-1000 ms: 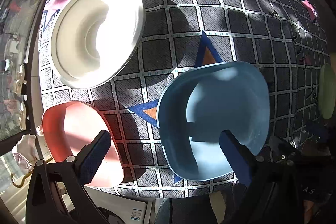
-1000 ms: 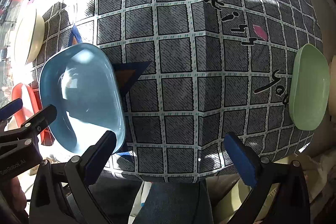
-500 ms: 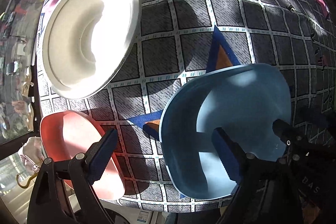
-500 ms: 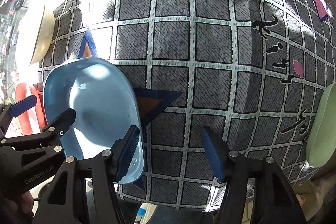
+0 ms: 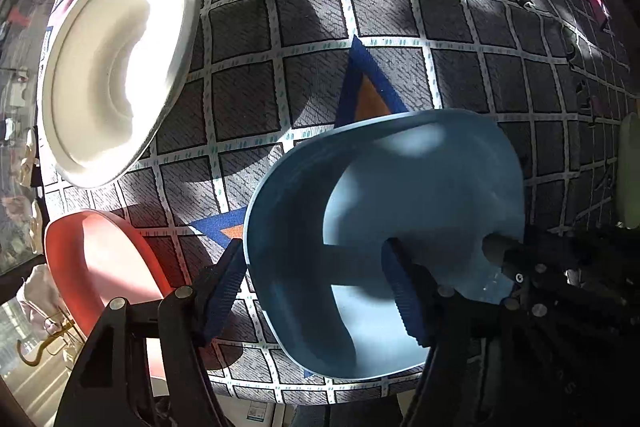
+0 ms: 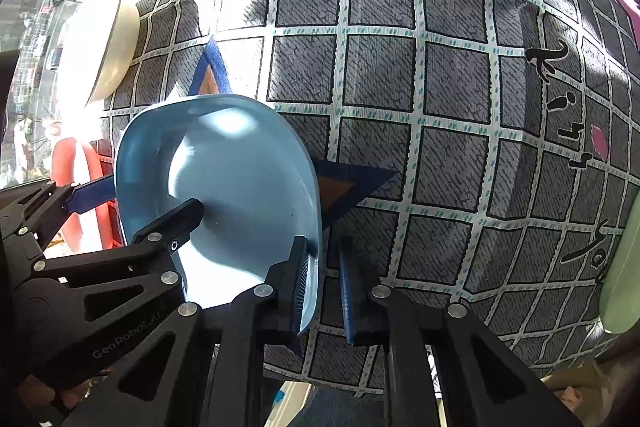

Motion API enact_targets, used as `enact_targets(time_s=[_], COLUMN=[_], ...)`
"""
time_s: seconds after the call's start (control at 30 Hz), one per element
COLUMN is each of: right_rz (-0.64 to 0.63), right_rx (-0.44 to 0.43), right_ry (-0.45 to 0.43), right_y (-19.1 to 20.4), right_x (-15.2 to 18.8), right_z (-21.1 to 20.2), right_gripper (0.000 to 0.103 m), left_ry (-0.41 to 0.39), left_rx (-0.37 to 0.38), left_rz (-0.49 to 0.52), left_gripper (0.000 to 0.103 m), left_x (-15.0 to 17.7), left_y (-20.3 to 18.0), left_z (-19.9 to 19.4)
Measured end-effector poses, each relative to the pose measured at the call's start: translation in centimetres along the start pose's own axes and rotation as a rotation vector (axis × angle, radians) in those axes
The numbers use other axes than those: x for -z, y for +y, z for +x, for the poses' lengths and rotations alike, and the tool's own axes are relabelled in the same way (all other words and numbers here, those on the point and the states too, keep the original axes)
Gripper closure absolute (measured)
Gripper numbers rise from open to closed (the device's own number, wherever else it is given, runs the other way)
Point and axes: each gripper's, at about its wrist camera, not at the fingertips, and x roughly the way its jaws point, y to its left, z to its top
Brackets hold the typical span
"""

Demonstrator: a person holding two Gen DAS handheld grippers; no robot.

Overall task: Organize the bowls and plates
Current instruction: 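Grasp the light blue square plate rim with the right tool, then lift the blue plate and stack it onto the red square plate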

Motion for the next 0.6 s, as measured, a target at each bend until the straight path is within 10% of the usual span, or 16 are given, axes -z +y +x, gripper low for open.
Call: enact_targets(time_s=[0.33,0.6], right_rz=[0.05,0.056], right_rx=[-0.025,-0.021], right_ry=[0.011,0.012], right_y=[-0.5,-1.2], right_x=[1.5,1.6], right_z=[1.1,0.6], right_gripper=[0.087,0.087], left_ry=[-0.113,-0.016], left_rx=[-0.059,-0.027], left_rz=[0.025,-0.091], left_gripper=[0.026,0.025], left_x=[3.0,5.0], left_y=[0.0,5.4], left_z=[-2.4,1.1])
